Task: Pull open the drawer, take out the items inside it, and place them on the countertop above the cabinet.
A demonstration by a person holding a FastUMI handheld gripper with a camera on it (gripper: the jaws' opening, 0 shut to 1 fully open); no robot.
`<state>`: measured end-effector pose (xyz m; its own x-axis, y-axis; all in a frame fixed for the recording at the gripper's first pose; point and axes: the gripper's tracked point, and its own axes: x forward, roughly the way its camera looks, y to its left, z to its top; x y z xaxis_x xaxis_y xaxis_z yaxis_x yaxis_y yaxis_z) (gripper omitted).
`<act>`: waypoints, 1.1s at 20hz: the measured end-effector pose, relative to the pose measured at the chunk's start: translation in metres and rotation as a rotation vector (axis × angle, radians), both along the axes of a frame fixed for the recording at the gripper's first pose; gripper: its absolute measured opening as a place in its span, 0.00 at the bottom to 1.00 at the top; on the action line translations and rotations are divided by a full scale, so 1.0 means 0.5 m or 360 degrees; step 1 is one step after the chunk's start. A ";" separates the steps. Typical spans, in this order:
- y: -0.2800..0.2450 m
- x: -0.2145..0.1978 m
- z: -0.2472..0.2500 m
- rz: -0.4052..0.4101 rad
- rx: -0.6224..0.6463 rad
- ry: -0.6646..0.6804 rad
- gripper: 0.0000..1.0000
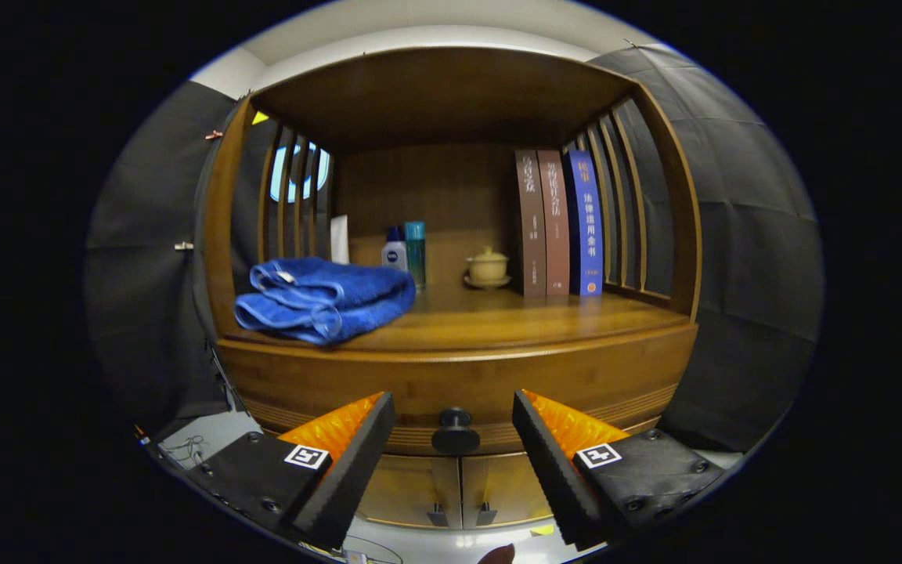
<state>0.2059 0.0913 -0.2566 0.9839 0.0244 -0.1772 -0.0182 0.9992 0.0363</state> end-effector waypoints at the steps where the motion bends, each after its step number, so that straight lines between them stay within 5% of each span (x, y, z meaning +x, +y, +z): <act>1: 0.002 0.005 -0.019 -0.0004 0.0002 0.0019 0.99; 15: 0.001 0.047 -0.084 -0.0030 -0.0030 0.0142 0.30; 22: -0.002 -0.069 -0.078 -0.0020 0.0022 0.0176 0.30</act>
